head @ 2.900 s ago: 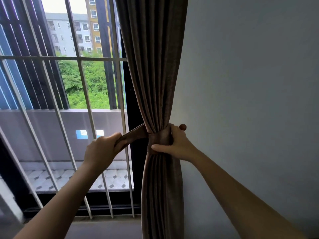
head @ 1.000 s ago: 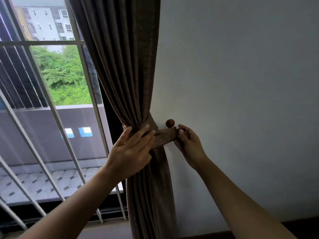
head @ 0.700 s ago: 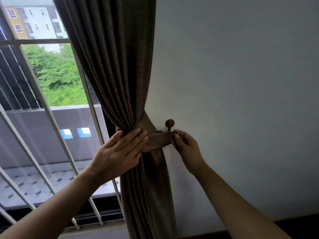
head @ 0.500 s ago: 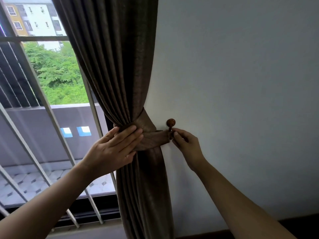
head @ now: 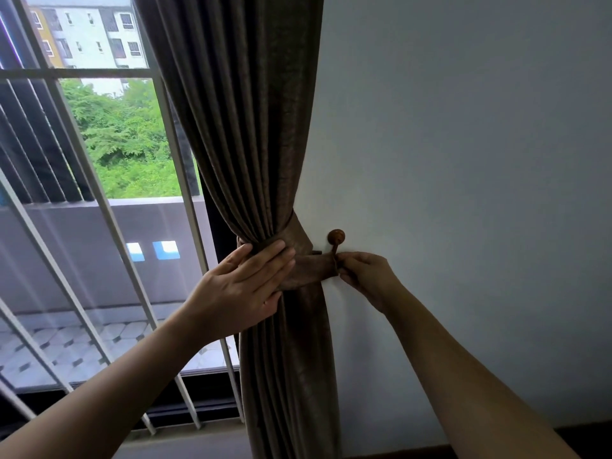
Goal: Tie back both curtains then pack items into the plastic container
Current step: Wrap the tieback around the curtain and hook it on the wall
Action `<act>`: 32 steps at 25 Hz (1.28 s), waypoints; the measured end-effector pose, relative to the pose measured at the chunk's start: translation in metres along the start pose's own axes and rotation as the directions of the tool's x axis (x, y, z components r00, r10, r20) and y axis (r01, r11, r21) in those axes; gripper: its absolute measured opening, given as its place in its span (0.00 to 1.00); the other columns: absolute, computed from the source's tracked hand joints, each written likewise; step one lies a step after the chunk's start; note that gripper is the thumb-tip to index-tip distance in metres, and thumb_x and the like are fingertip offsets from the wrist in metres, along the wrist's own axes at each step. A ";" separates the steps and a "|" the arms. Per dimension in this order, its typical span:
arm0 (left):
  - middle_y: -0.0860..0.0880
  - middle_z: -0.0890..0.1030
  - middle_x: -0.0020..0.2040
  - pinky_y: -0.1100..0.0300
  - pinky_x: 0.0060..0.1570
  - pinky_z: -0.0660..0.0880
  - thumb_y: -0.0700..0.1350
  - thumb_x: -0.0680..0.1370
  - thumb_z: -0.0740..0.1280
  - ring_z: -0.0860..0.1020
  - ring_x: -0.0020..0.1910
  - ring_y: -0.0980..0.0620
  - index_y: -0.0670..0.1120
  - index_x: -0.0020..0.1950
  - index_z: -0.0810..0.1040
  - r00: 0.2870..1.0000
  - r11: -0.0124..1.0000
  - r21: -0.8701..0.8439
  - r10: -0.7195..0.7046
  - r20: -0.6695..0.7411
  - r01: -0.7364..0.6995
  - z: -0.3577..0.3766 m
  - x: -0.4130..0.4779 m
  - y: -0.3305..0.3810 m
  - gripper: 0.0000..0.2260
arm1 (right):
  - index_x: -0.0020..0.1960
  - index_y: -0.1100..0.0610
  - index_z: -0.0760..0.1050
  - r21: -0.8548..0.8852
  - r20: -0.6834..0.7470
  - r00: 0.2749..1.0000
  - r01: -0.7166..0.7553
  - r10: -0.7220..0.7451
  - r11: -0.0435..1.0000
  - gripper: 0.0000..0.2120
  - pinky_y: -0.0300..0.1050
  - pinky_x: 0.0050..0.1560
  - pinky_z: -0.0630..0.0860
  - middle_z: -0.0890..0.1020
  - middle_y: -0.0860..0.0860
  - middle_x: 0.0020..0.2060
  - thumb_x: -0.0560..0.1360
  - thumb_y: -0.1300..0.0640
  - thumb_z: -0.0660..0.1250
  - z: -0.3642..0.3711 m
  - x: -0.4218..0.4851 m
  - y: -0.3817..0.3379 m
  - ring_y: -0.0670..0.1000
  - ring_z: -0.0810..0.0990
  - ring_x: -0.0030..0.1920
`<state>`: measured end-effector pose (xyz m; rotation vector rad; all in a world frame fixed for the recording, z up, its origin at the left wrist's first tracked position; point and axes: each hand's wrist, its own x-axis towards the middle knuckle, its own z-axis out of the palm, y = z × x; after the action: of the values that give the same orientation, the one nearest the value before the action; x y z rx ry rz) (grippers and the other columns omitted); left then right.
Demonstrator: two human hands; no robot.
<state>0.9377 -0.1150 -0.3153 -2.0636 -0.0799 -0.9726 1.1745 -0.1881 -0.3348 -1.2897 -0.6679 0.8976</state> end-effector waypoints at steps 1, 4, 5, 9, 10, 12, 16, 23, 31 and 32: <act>0.48 0.76 0.65 0.52 0.64 0.68 0.47 0.76 0.64 0.73 0.66 0.51 0.44 0.65 0.75 1.000 1.000 0.000 0.000 -0.002 0.000 0.000 0.001 0.000 0.18 | 0.51 0.62 0.80 -0.020 0.000 1.000 0.000 0.000 1.000 0.07 0.35 0.45 0.80 0.83 0.54 0.41 0.76 0.65 0.65 -0.001 -0.001 0.003 0.46 0.81 0.40; 0.48 0.77 0.64 0.52 0.63 0.69 0.46 0.76 0.64 0.73 0.66 0.51 0.44 0.64 0.77 1.000 1.000 -0.017 -0.010 0.008 0.010 0.001 0.002 0.001 0.17 | 0.50 0.58 0.79 -0.110 -0.003 0.990 0.137 -0.138 0.984 0.07 0.38 0.48 0.81 0.82 0.52 0.43 0.76 0.66 0.64 -0.003 -0.003 0.022 0.48 0.82 0.43; 0.48 0.77 0.64 0.51 0.63 0.69 0.46 0.76 0.64 0.73 0.66 0.51 0.44 0.64 0.77 1.000 1.000 -0.024 -0.013 0.013 0.013 0.002 0.002 0.001 0.17 | 0.49 0.56 0.79 -0.156 0.007 0.978 0.208 -0.210 0.966 0.07 0.38 0.48 0.80 0.82 0.50 0.44 0.76 0.65 0.64 -0.004 -0.004 0.028 0.46 0.82 0.44; 0.48 0.77 0.65 0.51 0.64 0.68 0.46 0.75 0.64 0.73 0.66 0.50 0.44 0.64 0.77 1.000 1.000 -0.023 -0.017 0.024 0.017 0.001 0.000 0.000 0.18 | 0.50 0.55 0.77 -0.366 0.024 0.905 0.403 -0.424 0.839 0.08 0.28 0.46 0.76 0.81 0.42 0.44 0.74 0.66 0.67 -0.001 -0.004 0.041 0.38 0.81 0.43; 0.48 0.77 0.65 0.51 0.64 0.68 0.46 0.75 0.64 0.73 0.66 0.50 0.44 0.64 0.76 0.999 1.000 -0.021 -0.022 0.026 0.022 0.002 0.000 0.001 0.18 | 0.50 0.55 0.77 -0.407 0.005 0.886 0.425 -0.464 0.808 0.08 0.27 0.46 0.75 0.80 0.41 0.43 0.74 0.66 0.68 0.002 -0.003 0.043 0.38 0.80 0.43; 0.48 0.76 0.65 0.51 0.66 0.66 0.45 0.75 0.64 0.72 0.66 0.50 0.45 0.64 0.77 0.999 0.999 -0.019 -0.036 0.021 0.036 0.004 0.000 0.004 0.18 | 0.50 0.55 0.78 -0.452 -0.021 0.852 0.458 -0.523 0.765 0.09 0.25 0.46 0.74 0.80 0.39 0.42 0.73 0.66 0.68 0.004 -0.002 0.045 0.36 0.80 0.42; 0.48 0.77 0.64 0.51 0.68 0.61 0.44 0.74 0.65 0.72 0.66 0.50 0.44 0.63 0.77 0.999 0.999 0.013 -0.038 0.001 0.038 0.007 0.000 0.007 0.17 | 0.49 0.61 0.79 -0.492 -0.012 0.816 0.498 -0.578 0.714 0.07 0.22 0.44 0.72 0.79 0.38 0.40 0.72 0.67 0.69 0.004 0.003 0.043 0.30 0.78 0.41; 0.48 0.77 0.65 0.51 0.69 0.61 0.44 0.73 0.66 0.73 0.66 0.50 0.44 0.63 0.77 0.999 0.999 0.000 -0.052 -0.014 0.052 0.010 0.001 0.010 0.18 | 0.46 0.59 0.82 -0.579 -0.042 0.828 0.436 -0.559 0.689 0.03 0.25 0.40 0.73 0.80 0.43 0.35 0.72 0.62 0.71 0.000 0.016 0.032 0.35 0.79 0.36; 0.48 0.76 0.65 0.50 0.70 0.59 0.44 0.75 0.64 0.69 0.69 0.50 0.44 0.64 0.77 0.996 0.995 -0.038 -0.093 -0.012 0.092 0.012 -0.001 0.015 0.18 | 0.44 0.64 0.79 0.052 0.079 0.986 -0.150 0.146 0.987 0.15 0.45 0.53 0.78 0.82 0.58 0.45 0.71 0.72 0.54 0.002 -0.004 -0.002 0.54 0.81 0.49; 0.48 0.76 0.65 0.50 0.70 0.59 0.44 0.75 0.64 0.69 0.69 0.50 0.44 0.64 0.76 0.996 0.995 -0.035 -0.094 -0.012 0.093 0.013 -0.001 0.016 0.18 | 0.42 0.64 0.78 0.108 0.096 0.980 -0.187 0.177 0.976 0.16 0.46 0.54 0.78 0.82 0.57 0.46 0.69 0.73 0.52 0.004 -0.006 -0.005 0.53 0.80 0.50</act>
<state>0.9503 -0.1159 -0.3310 -2.1005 -0.1549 -1.0518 1.1689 -0.1918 -0.3292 -1.2267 -0.5612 1.1310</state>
